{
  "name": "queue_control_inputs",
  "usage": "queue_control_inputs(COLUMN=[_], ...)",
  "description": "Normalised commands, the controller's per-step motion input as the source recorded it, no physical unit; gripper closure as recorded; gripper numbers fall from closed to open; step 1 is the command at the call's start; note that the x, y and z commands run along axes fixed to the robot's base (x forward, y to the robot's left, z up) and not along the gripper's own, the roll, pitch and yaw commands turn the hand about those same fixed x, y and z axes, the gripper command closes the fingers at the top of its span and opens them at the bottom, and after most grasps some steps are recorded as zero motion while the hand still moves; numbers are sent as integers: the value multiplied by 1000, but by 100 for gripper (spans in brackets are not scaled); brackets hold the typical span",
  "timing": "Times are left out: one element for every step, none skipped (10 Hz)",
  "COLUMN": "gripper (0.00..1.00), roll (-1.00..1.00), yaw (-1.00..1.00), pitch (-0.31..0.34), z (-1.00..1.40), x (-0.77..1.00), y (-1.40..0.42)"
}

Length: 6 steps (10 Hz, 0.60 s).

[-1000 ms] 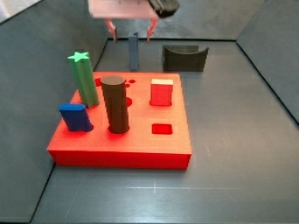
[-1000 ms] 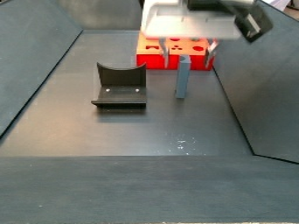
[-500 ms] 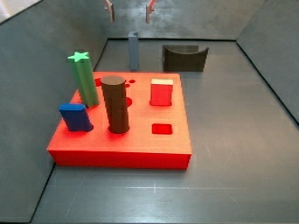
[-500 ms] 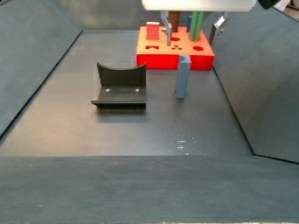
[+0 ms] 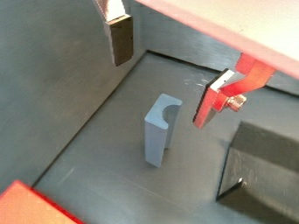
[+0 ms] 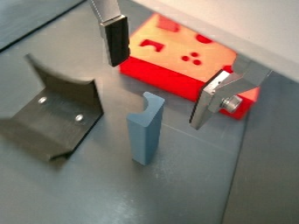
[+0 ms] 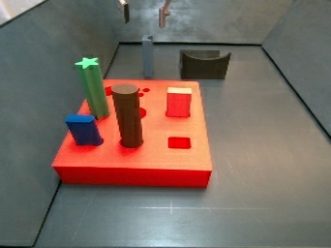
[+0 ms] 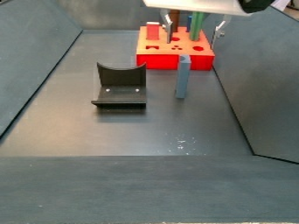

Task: Pick up the arch object. Move up. Rotate the arch object. Move to above the board. Insert the arch object.
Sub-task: Rotate the arch object.

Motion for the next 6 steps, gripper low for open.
queue_control_inputs(gripper=[0, 0, 0, 0, 0, 0], roll=[0, 0, 0, 0, 0, 0], yaw=[-1000, -1000, -1000, -1000, -1000, -1000], pitch=[5, 5, 5, 5, 6, 6], z=[-25, -25, -24, -24, -23, -23], x=[18, 18, 18, 18, 18, 18], y=[9, 9, 10, 10, 10, 10])
